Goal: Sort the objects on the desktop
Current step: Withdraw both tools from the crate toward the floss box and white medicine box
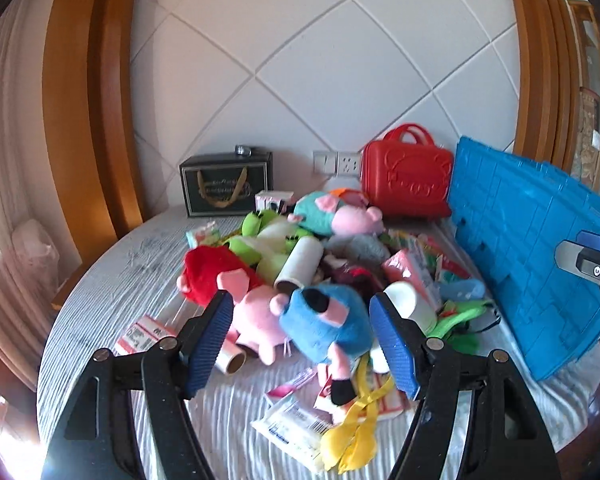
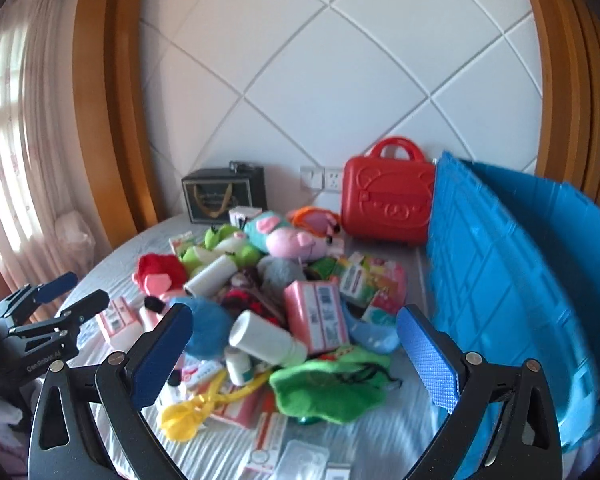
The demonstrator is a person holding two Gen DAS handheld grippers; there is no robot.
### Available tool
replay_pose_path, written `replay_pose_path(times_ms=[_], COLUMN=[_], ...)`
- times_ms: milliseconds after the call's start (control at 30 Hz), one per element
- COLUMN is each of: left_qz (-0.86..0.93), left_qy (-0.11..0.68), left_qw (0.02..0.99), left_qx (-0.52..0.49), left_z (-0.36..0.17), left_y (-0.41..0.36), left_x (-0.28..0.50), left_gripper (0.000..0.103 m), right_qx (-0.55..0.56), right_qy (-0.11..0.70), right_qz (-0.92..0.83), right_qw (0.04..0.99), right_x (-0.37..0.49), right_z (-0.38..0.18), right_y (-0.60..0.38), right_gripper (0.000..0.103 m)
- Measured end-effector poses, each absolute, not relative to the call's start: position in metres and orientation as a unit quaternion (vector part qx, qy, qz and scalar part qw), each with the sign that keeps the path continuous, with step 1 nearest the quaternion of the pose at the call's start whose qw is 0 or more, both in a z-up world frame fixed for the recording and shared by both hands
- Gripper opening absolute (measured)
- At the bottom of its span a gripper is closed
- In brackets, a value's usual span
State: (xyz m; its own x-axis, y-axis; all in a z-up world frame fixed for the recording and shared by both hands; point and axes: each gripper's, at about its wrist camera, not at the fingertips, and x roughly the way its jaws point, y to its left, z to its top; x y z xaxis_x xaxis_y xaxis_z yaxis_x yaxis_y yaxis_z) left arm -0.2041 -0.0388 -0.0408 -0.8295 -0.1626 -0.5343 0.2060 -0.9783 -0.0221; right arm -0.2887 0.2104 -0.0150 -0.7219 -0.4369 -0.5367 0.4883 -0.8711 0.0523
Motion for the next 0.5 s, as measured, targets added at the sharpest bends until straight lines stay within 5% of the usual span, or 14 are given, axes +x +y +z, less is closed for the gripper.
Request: replay_pose_path(times_ms=[500], left_qz=[-0.912], left_qy=[0.050], left_qw=[-0.011], left_qx=[0.407], left_z=[-0.158], left_y=[0.006], left_x=[-0.190], left_gripper=[0.070], right_qx=[0.472], right_qy=[0.034], right_qz=[-0.875], right_qw=[0.108], right_x=[-0.277], right_z=[-0.184], right_y=[0.256], right_gripper=[0.103])
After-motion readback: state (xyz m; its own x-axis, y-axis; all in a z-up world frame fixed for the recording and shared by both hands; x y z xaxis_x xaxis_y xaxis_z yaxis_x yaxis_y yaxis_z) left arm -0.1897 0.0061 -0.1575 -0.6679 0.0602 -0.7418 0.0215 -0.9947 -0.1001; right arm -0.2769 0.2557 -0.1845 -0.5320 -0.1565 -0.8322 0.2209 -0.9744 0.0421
